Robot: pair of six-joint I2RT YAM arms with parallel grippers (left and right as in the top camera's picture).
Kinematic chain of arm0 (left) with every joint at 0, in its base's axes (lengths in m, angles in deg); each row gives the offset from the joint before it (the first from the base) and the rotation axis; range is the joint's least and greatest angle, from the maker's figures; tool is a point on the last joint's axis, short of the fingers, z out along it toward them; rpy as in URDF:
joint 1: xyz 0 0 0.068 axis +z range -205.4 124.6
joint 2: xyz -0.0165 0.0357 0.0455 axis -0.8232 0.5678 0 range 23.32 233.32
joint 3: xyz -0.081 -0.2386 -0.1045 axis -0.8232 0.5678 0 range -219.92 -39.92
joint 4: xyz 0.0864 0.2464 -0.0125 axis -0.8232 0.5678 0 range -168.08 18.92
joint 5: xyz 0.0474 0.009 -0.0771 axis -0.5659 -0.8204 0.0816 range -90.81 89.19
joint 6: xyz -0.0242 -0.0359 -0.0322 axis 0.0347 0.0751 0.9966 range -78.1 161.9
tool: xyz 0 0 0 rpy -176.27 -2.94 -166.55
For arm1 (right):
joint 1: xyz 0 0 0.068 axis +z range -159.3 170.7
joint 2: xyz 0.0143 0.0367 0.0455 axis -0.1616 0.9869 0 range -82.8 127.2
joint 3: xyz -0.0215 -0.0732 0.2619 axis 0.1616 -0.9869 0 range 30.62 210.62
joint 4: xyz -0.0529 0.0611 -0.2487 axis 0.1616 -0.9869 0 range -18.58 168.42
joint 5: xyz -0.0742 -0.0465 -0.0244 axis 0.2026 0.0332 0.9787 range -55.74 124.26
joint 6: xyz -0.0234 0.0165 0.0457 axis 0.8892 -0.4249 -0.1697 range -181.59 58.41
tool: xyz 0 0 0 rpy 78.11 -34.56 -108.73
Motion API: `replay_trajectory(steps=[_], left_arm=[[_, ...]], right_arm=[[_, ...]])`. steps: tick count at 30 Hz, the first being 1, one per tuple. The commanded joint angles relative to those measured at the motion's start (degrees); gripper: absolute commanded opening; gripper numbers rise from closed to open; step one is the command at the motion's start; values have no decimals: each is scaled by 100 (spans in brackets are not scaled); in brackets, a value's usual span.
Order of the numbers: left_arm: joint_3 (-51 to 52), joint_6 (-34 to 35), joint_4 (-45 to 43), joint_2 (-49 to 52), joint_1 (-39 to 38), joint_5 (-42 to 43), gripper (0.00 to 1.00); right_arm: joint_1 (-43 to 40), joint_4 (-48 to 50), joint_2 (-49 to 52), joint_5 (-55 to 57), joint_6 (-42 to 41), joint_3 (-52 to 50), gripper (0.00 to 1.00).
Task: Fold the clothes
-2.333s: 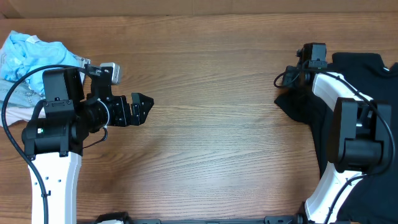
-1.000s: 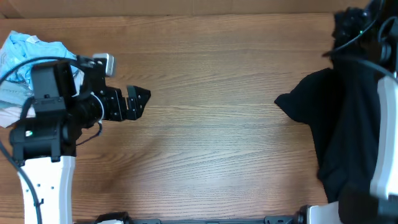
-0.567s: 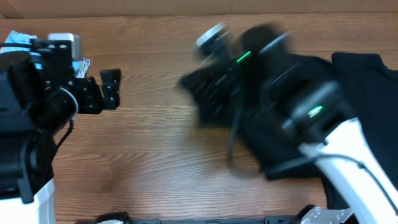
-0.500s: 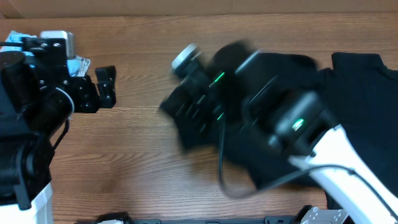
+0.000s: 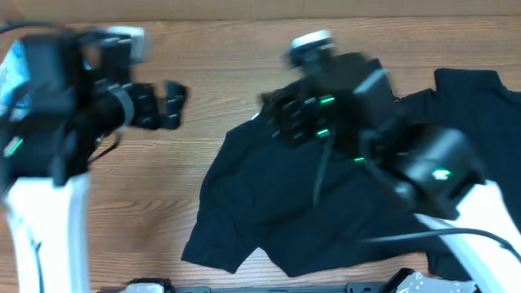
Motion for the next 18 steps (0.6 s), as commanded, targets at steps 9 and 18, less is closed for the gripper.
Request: replay_trajectory(steps=[9,18], left_arm=[[-52,-634,-1331,3095,-1593,389,4],[-52,-979,-2616,4964,-2013,341,4]], right_arm=[[-2256,-1344,-216,-31,-1281,120,64],[-2747,-1801,39,-28,-1279,120,64]])
